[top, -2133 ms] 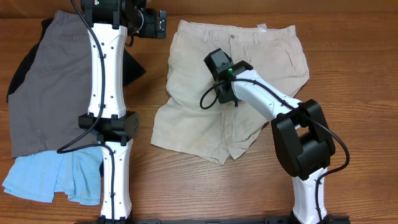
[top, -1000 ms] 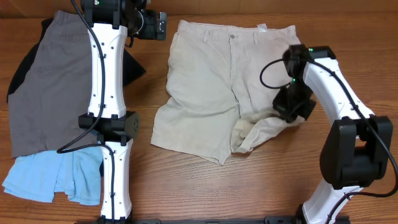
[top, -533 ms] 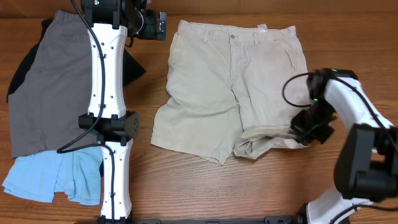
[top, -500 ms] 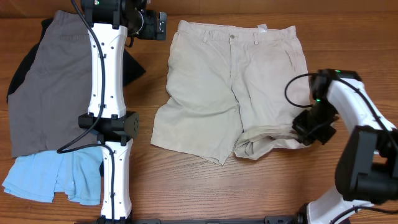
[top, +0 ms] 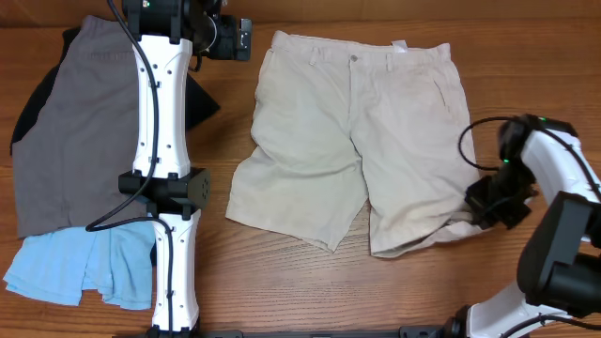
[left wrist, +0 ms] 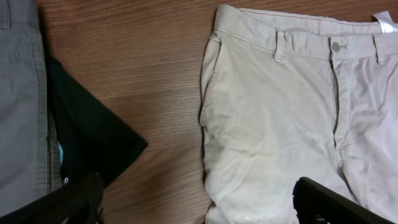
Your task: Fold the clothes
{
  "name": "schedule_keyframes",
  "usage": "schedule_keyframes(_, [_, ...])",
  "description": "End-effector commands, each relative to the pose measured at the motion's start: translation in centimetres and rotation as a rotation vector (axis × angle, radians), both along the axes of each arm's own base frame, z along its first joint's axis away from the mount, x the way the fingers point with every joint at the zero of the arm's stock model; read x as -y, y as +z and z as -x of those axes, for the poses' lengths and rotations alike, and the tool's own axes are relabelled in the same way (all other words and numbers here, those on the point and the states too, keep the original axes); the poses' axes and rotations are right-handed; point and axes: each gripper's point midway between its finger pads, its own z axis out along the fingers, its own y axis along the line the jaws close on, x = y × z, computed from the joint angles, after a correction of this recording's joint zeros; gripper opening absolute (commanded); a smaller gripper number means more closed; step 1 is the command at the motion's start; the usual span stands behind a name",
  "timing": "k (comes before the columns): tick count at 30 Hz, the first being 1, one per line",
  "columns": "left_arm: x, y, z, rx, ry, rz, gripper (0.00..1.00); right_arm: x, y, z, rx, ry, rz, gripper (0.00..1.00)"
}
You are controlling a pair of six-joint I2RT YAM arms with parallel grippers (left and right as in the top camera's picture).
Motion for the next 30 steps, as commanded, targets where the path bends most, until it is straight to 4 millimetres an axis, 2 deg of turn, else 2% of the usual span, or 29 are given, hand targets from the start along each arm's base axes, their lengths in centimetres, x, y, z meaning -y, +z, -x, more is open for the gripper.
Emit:
schedule_keyframes(1, [0.1, 0.4, 0.1, 0.014, -0.023, -0.008, 1.00, 1.8, 0.4, 0.8, 0.005, -0.030, 0.027, 0.04])
schedule_keyframes(3, [0.1, 0.4, 0.1, 0.013, -0.023, -0.008, 1.00, 2.2, 0.3, 0.8, 0.016, -0.050, 0.018, 0.04])
schedule_keyframes(6, [0.1, 0.4, 0.1, 0.014, -0.023, -0.008, 1.00, 2.3, 0.3, 0.7, 0.028, -0.055, -0.005, 0.20])
schedule_keyframes(7, [0.1, 0.4, 0.1, 0.014, -0.023, -0.008, 1.00, 2.4, 0.2, 0.8, 0.029, -0.057, -0.007, 0.55])
schedule_keyframes(8, [0.1, 0.4, 0.1, 0.014, -0.023, -0.008, 1.00, 2.5, 0.2, 0.8, 0.030, -0.051, -0.013, 0.71])
schedule_keyframes(9, [0.1, 0.4, 0.1, 0.014, -0.023, -0.008, 1.00, 2.4, 0.2, 0.8, 0.038, -0.043, -0.029, 0.84])
schedule_keyframes(11, [0.1, 0.4, 0.1, 0.014, -0.023, -0.008, 1.00, 1.7, 0.2, -0.1, 0.091, -0.012, -0.109, 0.96])
schedule_keyframes(14, [0.1, 0.4, 0.1, 0.014, -0.023, -0.009, 1.00, 0.3, 1.0, -2.0, 0.215, 0.052, -0.226, 0.98])
schedule_keyframes(17, [0.1, 0.4, 0.0, 0.016, -0.023, -0.008, 1.00, -1.3, 2.8, -4.1, 0.369, 0.187, -0.323, 0.98])
schedule_keyframes(21, [0.1, 0.4, 0.1, 0.015, -0.023, -0.008, 1.00, -2.4, 4.4, -5.1, 0.446, 0.274, -0.310, 0.96])
schedule_keyframes(27, [0.1, 0.0, 0.8, -0.018, -0.028, -0.014, 1.00, -5.7, 4.6, -8.0, 0.534, 0.442, -0.292, 0.94])
schedule_keyframes(30, [0.1, -0.2, 0.9, -0.024, -0.047, -0.024, 1.00, -8.7, 4.6, -9.9, 0.591, 0.553, -0.291, 0.94])
